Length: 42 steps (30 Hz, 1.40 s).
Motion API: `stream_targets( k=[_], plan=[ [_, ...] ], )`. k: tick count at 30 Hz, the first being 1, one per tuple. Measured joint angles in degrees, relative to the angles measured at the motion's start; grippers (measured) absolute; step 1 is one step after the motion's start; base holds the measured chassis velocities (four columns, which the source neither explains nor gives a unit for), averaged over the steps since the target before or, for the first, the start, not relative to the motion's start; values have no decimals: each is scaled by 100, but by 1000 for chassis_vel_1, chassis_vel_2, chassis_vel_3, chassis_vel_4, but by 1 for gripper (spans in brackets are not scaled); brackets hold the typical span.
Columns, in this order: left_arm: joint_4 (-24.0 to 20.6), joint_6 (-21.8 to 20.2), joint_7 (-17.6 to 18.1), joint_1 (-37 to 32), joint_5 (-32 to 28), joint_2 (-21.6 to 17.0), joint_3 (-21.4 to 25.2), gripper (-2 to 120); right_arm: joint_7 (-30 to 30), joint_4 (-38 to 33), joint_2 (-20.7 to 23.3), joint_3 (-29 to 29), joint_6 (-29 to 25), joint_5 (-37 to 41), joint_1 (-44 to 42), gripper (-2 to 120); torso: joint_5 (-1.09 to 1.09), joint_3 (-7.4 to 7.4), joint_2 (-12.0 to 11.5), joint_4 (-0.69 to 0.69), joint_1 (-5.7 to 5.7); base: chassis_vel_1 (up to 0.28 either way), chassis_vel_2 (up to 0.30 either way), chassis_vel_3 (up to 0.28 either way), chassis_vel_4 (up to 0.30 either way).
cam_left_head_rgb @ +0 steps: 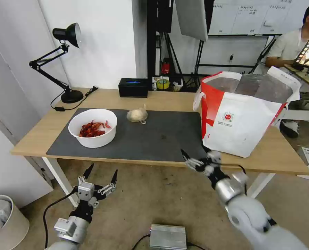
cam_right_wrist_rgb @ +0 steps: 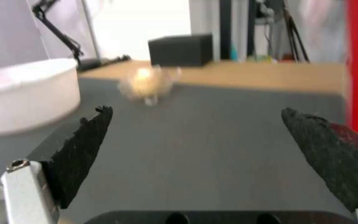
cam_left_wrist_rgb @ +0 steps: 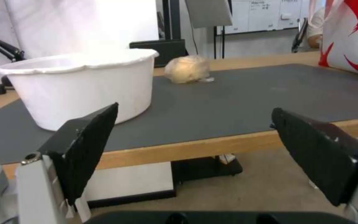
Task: Pick up the trash from the table and place it into the takeout bag.
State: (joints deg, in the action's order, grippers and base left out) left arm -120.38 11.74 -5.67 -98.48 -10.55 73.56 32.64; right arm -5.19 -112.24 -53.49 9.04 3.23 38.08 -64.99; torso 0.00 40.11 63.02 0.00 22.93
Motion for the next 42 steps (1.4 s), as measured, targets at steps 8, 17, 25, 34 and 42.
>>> stream_targets(
  k=[8,17,25,34,42],
  plan=[
    [21,14,2,-47,59,87,72,100,-114,1288,-268,-1493,249,613,2375,100,0,1,0,-1,1,0,0,0,0],
    [117,26,2,-13,151,199,54,100,52,3228,-1287,-2428,250,688,4123,100,-2,0,0,1,1,0,0,0,0],
    [163,57,7,-38,172,221,87,100,547,4983,-2309,-2692,269,373,4944,100,-2,0,-1,1,1,0,0,0,0],
    [156,121,9,-89,171,215,109,100,715,6036,-3086,-2687,271,82,5349,100,-2,0,0,1,0,0,0,0,0],
    [97,271,9,-218,150,214,216,100,792,6784,-3499,-2555,269,-159,5577,100,-1,-1,0,0,-1,0,0,0,0]
  ],
)
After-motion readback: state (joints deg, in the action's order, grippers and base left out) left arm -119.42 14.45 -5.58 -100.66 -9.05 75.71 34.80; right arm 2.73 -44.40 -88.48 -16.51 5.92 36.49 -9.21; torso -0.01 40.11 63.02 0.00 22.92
